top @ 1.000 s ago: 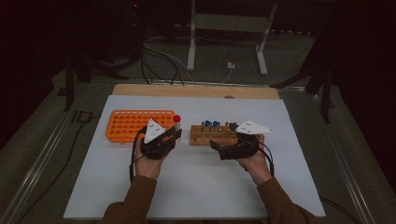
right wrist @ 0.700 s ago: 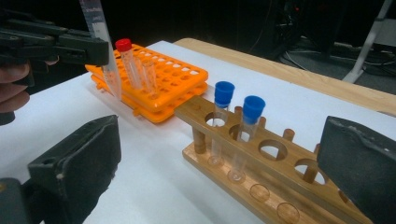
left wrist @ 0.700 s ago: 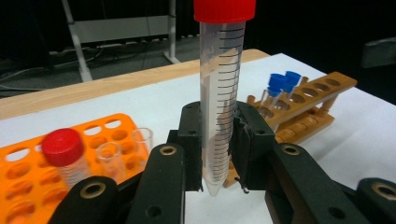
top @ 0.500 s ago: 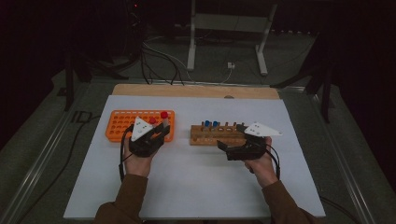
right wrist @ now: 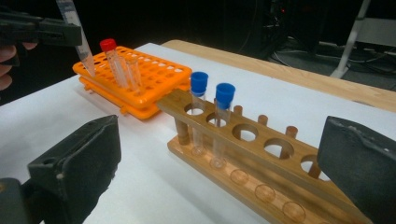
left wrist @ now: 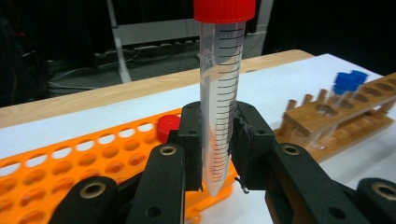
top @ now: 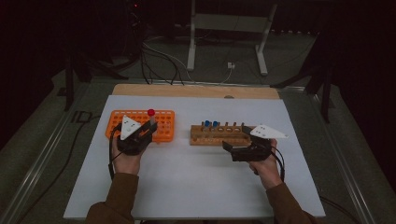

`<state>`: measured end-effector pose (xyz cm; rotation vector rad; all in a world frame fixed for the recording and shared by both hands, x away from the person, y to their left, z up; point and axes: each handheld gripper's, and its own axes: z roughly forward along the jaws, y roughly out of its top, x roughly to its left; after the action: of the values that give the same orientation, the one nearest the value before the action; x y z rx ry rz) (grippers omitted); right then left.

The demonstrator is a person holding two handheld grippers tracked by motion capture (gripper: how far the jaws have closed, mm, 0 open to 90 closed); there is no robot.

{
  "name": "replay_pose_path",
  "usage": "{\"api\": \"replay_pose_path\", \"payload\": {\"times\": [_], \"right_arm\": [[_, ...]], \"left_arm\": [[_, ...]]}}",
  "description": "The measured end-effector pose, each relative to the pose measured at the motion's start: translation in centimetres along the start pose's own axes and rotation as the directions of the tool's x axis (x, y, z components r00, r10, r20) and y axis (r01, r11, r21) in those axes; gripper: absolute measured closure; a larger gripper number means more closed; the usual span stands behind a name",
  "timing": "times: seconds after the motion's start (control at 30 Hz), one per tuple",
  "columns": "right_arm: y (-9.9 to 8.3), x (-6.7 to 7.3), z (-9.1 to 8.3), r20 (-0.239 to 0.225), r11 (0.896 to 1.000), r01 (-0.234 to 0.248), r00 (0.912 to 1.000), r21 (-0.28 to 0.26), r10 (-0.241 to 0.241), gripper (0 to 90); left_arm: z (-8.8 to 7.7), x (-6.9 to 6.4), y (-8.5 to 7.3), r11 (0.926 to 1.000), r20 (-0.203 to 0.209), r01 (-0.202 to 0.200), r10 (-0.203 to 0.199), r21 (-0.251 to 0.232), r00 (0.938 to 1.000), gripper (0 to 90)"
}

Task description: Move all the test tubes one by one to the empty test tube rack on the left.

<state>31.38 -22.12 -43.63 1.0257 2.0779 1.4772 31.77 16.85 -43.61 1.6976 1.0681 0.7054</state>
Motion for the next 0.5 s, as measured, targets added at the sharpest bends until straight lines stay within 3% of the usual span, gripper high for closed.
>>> {"api": "replay_pose_path", "payload": {"times": [0.5], "right_arm": [[-0.4, -0.2, -0.3, 0.003, 1.000, -0.019, 0.9998, -0.002, 0.019, 0.0]], "left_arm": [[0.8, 1.8, -1.0, 0.9998, -0.097, 0.017, -0.017, 0.006, 0.9951, 75.4]]}}
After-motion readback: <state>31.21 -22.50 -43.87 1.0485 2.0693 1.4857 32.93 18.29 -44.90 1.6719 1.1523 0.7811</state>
